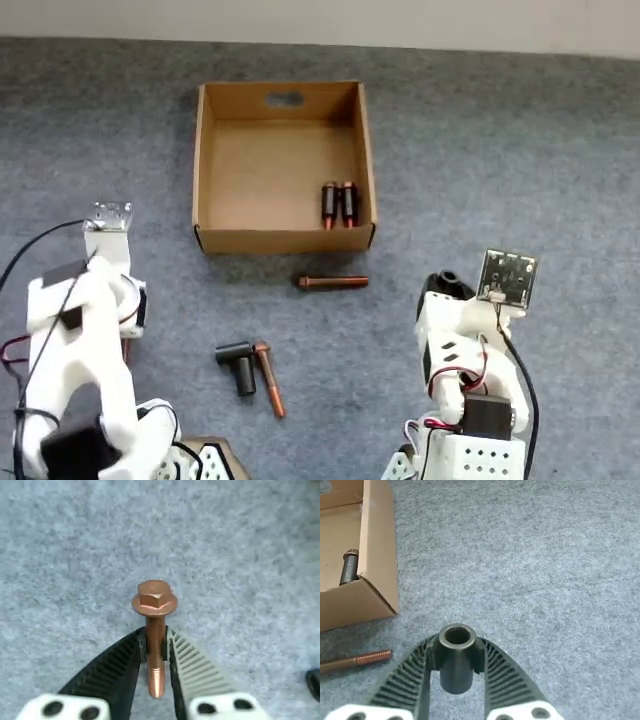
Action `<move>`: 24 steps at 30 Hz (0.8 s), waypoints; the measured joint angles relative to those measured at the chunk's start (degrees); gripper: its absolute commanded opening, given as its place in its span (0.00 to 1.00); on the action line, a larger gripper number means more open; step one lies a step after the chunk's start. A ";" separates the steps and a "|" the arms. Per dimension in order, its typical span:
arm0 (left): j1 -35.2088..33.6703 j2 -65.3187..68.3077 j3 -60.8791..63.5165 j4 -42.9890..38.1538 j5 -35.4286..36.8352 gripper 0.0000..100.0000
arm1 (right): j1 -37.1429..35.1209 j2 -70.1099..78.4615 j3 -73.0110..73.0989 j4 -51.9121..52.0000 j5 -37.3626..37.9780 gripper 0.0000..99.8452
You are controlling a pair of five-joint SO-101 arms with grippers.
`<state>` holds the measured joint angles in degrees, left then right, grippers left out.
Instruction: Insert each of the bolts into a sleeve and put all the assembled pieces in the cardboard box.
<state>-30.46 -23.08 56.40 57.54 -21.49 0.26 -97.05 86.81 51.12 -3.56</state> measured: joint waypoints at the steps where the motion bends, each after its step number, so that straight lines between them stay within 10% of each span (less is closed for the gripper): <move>1: 0.00 -0.18 0.00 0.00 0.00 0.18 | 0.00 0.00 0.00 0.00 0.00 0.01; 24: 0.26 19.08 -10.11 -3.43 -0.44 0.04 | 0.00 0.00 0.00 0.00 0.00 0.01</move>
<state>-30.20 -4.00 46.29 54.11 -21.93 0.26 -97.05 86.81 51.12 -3.56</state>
